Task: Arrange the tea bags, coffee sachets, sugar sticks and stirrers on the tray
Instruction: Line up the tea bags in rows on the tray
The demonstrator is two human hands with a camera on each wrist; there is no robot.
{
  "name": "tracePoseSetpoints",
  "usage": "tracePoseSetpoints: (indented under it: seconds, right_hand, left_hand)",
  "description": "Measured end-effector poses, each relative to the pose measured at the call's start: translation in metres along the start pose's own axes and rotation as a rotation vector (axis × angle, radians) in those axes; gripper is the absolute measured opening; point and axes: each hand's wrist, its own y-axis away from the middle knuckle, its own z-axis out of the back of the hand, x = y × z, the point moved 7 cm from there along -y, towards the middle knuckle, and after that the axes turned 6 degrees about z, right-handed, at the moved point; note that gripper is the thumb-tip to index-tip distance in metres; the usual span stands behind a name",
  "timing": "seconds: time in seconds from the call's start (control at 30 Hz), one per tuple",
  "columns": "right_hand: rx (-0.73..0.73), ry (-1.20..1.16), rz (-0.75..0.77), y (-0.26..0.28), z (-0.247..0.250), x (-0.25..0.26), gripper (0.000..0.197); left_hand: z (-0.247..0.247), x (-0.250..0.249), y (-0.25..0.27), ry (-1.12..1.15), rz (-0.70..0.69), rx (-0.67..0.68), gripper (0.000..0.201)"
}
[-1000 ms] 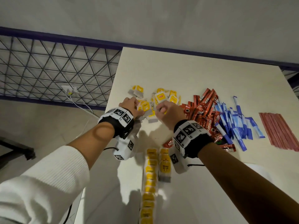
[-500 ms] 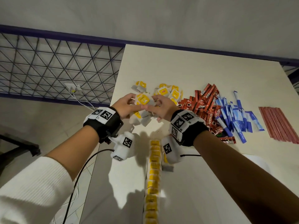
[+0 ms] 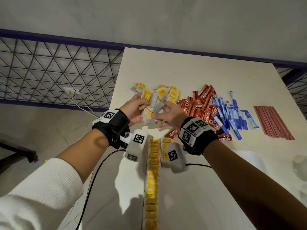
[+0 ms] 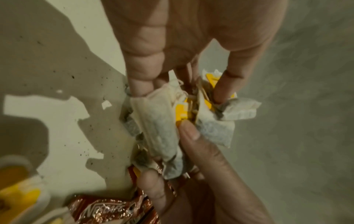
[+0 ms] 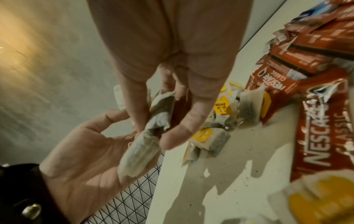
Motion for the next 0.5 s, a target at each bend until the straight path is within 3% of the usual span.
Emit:
tracePoseSetpoints:
  seconds: [0.13,0.37,0.5]
  right_hand:
    - [-0.042,-0.035,0.027,0.004,0.010,-0.005,0.065]
    - [-0.196,-0.048,0.080,0.004,0.025,-0.010,0.056]
    - [-0.211,-0.129,0.083,0.006,0.029,-0.009,0.051]
  left_hand:
    - [-0.015,0.005,0.005,-0.017,0.047,0.012,0.022]
    - [-0.017,0.013,-0.002,0.199,0.114,-0.097,0.016]
    - [-0.017,0.014,0.000,0.377,0.126,-0.055,0.027]
